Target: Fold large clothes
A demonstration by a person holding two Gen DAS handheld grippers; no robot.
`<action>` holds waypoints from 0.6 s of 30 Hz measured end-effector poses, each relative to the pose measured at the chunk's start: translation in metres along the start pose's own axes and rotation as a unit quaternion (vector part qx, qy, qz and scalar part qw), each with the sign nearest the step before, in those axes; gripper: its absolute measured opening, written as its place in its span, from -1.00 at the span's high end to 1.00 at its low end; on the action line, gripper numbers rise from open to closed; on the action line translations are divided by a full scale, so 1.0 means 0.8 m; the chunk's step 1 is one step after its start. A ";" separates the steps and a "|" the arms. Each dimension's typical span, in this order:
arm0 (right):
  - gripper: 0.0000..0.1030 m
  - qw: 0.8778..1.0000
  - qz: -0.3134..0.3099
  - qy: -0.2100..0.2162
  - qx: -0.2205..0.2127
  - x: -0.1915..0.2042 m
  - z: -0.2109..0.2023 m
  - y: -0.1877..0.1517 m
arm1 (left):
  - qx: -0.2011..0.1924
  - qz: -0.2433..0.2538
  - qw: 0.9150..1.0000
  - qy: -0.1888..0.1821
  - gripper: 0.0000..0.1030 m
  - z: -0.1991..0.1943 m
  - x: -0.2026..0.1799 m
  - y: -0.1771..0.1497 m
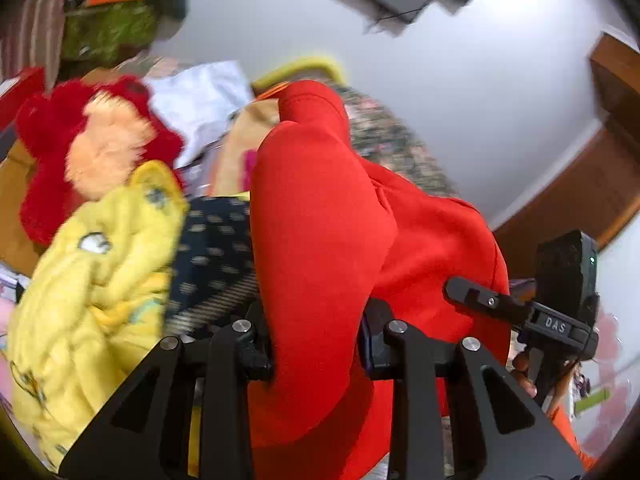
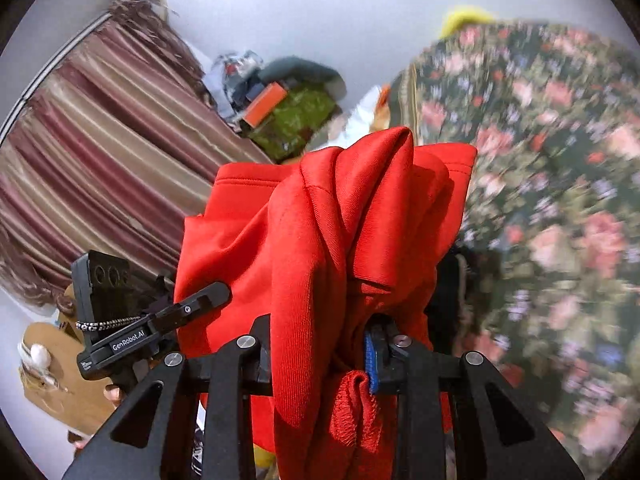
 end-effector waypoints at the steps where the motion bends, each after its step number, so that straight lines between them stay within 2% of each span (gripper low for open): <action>1: 0.48 1.000 -0.001 -0.009 0.009 -0.008 0.023 0.001 | 0.009 -0.009 1.000 0.014 0.40 0.017 0.023 0.003; 3: 0.47 0.999 -0.007 -0.048 0.017 -0.032 0.058 -0.001 | 0.031 -0.025 0.999 0.034 0.37 0.048 0.058 0.003; 4: 0.47 0.997 -0.015 -0.070 0.024 -0.046 0.076 -0.004 | 0.044 -0.037 0.997 0.049 0.27 0.067 0.079 -0.001; 5: 0.39 0.995 -0.022 -0.089 0.028 -0.058 0.084 -0.006 | 0.049 -0.047 0.996 0.060 0.16 0.080 0.095 -0.005; 6: 0.32 0.993 -0.029 -0.108 0.031 -0.071 0.091 -0.008 | 0.049 -0.053 0.995 0.062 -0.08 0.084 0.104 -0.007; 8: -0.13 0.993 -0.035 -0.113 0.029 -0.089 0.090 -0.011 | 0.043 -0.071 0.996 0.040 -0.15 0.092 0.114 -0.012; 9: -0.30 0.990 -0.042 -0.132 0.028 -0.096 0.085 -0.012 | 0.043 -0.076 0.996 0.029 -0.20 0.090 0.114 -0.014; 10: -0.59 0.985 -0.056 -0.160 0.026 -0.102 0.078 -0.013 | 0.044 -0.070 0.996 0.030 -0.25 0.087 0.112 -0.017; 11: -0.68 0.982 -0.070 -0.176 0.022 -0.106 0.071 -0.011 | 0.043 -0.056 0.997 0.040 -0.27 0.080 0.106 -0.020; 14: -0.69 0.977 -0.098 -0.189 0.014 -0.101 0.052 -0.009 | 0.032 -0.006 0.996 0.079 -0.27 0.061 0.086 -0.028; 15: -0.69 0.977 -0.098 -0.187 0.013 -0.097 0.046 -0.011 | 0.028 0.021 0.995 0.097 -0.33 0.054 0.077 -0.032; 18: -0.70 0.980 -0.106 -0.165 0.020 -0.075 0.038 -0.028 | 0.025 0.085 0.987 0.133 -0.78 0.042 0.056 -0.049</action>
Point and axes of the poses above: each gripper's, at about its wrist camera, not at the fingertips, and z roughly the way its jaws point, x to its left, y to its top, the point moved 7 cm from there along z, roughly the way its jaws point, and after that the axes turned 1 degree about z, right-handed, at the moved point
